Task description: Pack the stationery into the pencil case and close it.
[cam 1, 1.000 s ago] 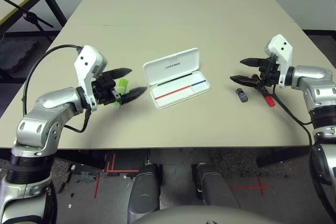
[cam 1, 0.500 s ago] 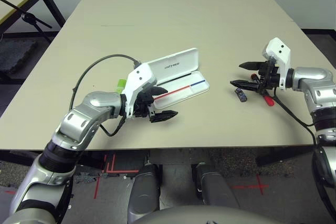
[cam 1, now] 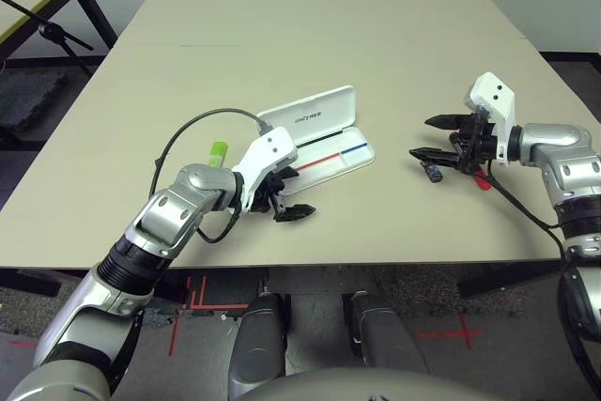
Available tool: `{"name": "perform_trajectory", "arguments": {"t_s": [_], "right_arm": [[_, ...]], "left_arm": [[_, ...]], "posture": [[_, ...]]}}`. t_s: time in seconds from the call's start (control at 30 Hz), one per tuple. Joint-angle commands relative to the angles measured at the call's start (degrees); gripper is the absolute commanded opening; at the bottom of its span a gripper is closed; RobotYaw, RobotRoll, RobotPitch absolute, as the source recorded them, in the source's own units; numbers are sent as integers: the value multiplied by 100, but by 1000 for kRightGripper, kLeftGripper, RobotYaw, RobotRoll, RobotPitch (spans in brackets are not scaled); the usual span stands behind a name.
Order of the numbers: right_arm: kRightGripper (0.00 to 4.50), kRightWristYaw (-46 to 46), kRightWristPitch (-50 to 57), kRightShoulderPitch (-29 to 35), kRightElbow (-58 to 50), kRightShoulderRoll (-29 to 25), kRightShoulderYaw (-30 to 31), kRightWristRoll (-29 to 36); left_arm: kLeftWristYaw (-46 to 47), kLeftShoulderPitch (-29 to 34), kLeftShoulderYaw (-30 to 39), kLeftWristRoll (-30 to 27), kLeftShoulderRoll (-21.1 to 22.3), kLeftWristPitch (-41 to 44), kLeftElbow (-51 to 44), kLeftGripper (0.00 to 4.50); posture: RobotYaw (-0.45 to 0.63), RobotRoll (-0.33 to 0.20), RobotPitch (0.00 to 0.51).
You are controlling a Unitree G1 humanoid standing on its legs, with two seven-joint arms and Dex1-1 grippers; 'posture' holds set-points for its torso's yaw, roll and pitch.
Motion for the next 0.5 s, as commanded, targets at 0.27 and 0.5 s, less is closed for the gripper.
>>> {"name": "perform_trajectory", "arguments": {"t_s": [0.27,0.5], "right_arm": [[4500,-43,-37,50,-87,-6,39,-32],[4500,-80,-48,103,-153,-24,15,-12]], "left_arm": [[-123,-118,-155,213,-68,138,188,4297],[-244,-138,-213,240,-38,239,208,1851]], "posture": [[-9,0,105],[-19,0,105]]}}
